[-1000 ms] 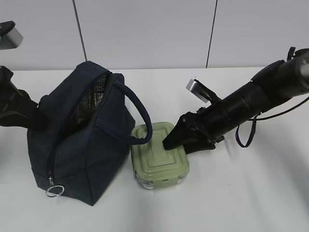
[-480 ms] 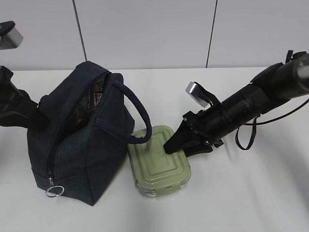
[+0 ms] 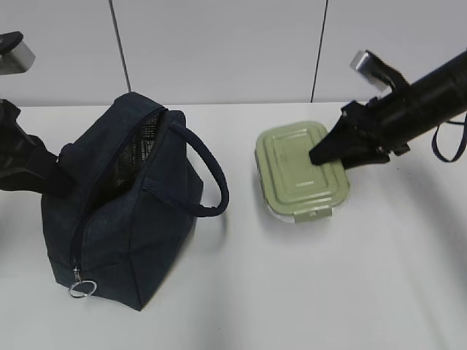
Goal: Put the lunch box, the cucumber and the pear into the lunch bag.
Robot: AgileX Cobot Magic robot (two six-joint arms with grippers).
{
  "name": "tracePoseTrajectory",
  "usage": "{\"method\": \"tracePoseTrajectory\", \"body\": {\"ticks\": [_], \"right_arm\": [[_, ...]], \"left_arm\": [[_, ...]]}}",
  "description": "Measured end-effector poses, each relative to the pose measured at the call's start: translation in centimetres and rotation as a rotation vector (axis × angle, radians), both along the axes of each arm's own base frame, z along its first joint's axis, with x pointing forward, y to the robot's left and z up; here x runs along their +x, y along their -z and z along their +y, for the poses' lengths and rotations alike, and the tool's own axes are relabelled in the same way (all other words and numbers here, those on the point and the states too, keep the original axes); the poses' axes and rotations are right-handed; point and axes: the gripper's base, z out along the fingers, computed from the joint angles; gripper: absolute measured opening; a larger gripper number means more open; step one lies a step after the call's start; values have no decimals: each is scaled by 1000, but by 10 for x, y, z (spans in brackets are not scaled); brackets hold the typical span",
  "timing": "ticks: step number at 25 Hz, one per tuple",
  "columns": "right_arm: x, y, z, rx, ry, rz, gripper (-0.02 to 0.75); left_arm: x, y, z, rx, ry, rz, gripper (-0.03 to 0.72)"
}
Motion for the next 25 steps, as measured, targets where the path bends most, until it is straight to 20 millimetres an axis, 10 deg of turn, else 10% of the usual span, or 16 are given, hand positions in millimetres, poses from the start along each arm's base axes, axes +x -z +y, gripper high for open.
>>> {"method": "tracePoseTrajectory", "body": {"ticks": [5, 11, 18, 25], "right_arm": [[-1, -70, 40, 77, -47, -132, 333], [-17, -106, 118, 138, -135, -189, 333], [-32, -96, 178, 135, -141, -187, 333], [-19, -57, 172, -105, -14, -58, 333]], "left_arm": [[0, 0, 0, 0, -1, -2, 1], [0, 0, 0, 0, -1, -2, 1], [0, 0, 0, -5, -4, -4, 1], [2, -1, -1, -21, -18, -17, 1]]}}
